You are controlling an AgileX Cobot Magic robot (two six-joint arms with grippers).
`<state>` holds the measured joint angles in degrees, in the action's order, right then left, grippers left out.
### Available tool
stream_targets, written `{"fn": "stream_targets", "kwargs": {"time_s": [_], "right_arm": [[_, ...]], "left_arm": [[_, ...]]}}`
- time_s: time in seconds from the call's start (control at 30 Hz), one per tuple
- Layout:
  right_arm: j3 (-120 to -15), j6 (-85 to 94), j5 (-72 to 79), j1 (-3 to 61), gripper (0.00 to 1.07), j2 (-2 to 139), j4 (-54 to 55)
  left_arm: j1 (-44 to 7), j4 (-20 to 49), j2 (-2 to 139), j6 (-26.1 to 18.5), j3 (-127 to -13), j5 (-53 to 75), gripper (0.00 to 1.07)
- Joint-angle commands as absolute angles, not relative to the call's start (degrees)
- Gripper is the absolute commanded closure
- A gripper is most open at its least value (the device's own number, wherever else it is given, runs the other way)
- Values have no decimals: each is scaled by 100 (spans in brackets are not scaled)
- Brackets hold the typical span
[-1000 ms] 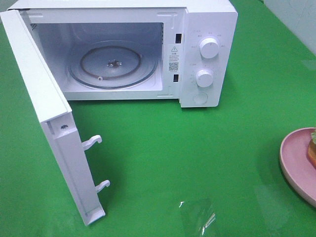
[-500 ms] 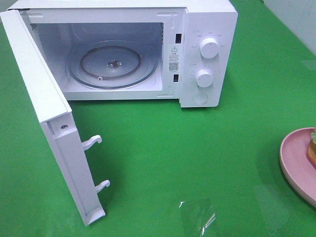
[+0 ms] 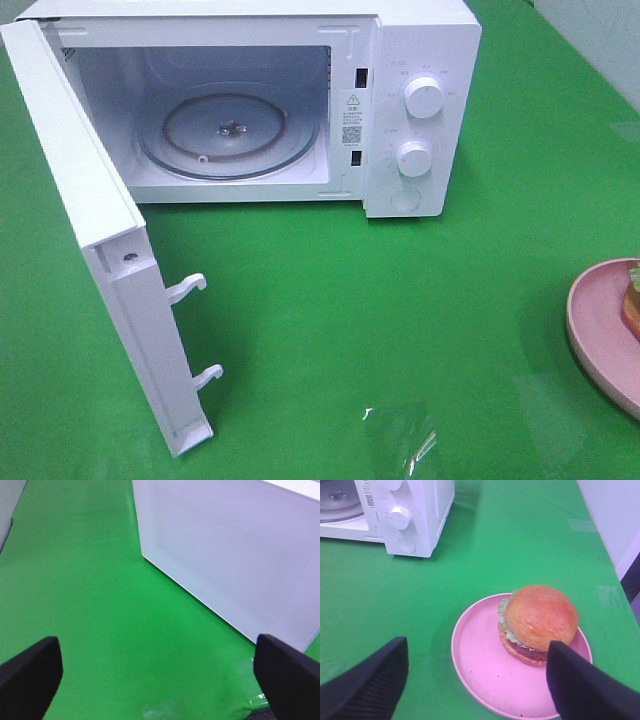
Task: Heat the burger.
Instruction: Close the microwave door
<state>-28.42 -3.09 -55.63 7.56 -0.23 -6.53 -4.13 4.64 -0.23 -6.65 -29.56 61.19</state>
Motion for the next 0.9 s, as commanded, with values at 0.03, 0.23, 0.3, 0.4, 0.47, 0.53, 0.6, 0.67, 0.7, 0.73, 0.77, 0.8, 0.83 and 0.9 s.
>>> {"fn": "stream_targets", "kwargs": {"time_s": [0.03,0.23,0.3,0.4,0.47,0.53,0.6,0.67,0.7,0.73,0.77,0.8,0.83,0.9], "right_arm": [[-2813,-132,-5500,607,34,-183,-567],[-2813,-275,-5506,596,34,-183,-579],[-2813,-321,-5506,596,34,-183,-590],[-2813,-372,-5506,596,34,-183,-579],[-2813,-424,-5506,596,34,-183,-567],[-2813,-424,-5506,596,34,-183,-567],[-2813,-424,-5506,596,34,-183,-567],[-2813,-424,-5506,596,34,-183,-567],[-2813,-424,-5506,596,34,-183,-561],[-2813,-424,-5506,596,34,-183,-561],[-2813,-424,-5506,596,34,-183,-561],[-2813,-424,-5506,596,34,-183,-561],[-2813,-424,-5506,596,34,-178,-561],[-2813,-424,-5506,596,34,-178,-561]], "left_arm": [[-407,476,-126,-630,-2962,6136,10],[-407,458,-120,-630,-2962,6136,10],[-407,458,-120,-630,-2962,6136,10],[-407,458,-120,-630,-2962,6136,10],[-407,458,-120,-630,-2962,6136,10],[-407,458,-120,-630,-2962,6136,10],[-407,458,-120,-630,-2962,6136,10],[-407,458,-120,-630,-2962,6136,10],[-407,458,-120,-630,-2962,6136,10],[-407,458,-120,-630,-2962,6136,10],[-407,458,-120,-630,-2962,6136,10],[-407,458,-120,-630,-2962,6136,10],[-407,458,-120,-630,-2962,6136,10],[-407,458,-120,-630,-2962,6136,10]]}}
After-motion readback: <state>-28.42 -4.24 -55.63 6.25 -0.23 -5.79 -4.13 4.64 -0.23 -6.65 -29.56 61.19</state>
